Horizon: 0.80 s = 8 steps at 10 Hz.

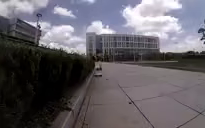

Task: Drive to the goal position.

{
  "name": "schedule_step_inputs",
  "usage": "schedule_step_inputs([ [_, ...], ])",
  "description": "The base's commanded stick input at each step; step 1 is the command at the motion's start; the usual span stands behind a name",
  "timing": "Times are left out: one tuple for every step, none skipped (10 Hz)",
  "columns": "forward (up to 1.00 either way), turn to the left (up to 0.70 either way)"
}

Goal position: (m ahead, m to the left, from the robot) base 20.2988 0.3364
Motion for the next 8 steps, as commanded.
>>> schedule_step_inputs([
  [0.04, 0.00],
  [0.04, 0.00],
  [0.03, 0.00],
  [0.01, 0.00],
  [0.00, 0.00],
  [0.01, 0.00],
  [0.04, 0.00],
  [0.04, 0.00],
])
